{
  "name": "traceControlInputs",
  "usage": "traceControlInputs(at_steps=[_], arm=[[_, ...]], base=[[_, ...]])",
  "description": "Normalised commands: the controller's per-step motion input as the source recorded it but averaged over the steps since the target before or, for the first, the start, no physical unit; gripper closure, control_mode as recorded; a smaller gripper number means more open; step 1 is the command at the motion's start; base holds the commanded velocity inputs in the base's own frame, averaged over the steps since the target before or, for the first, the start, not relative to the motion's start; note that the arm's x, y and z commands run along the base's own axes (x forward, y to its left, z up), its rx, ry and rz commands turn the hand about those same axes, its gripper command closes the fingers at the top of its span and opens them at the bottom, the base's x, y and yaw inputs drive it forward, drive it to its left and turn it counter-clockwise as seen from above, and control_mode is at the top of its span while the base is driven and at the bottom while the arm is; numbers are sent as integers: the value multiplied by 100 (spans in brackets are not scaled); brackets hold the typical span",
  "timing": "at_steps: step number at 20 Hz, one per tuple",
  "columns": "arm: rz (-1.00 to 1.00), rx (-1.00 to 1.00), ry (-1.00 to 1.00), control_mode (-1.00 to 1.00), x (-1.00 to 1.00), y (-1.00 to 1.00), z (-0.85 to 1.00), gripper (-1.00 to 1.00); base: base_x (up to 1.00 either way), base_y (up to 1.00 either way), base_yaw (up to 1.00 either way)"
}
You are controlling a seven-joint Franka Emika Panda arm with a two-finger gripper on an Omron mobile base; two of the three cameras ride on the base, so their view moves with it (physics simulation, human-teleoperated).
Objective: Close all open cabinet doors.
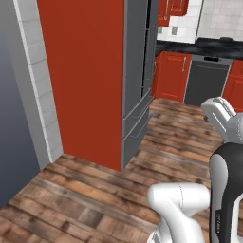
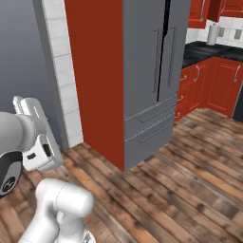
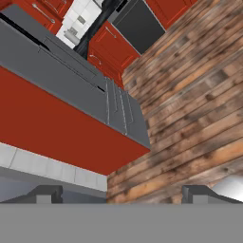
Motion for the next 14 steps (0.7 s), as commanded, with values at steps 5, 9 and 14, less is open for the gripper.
traceControlInputs(at_steps=[5,9,14], arm=[[0,0,0,100,0,0,0,-100],[0,0,0,100,0,0,0,-100],[0,0,0,100,0,0,0,-100]], base=[[51,-63,-26],[58,-61,-24],[69,-55,-23]])
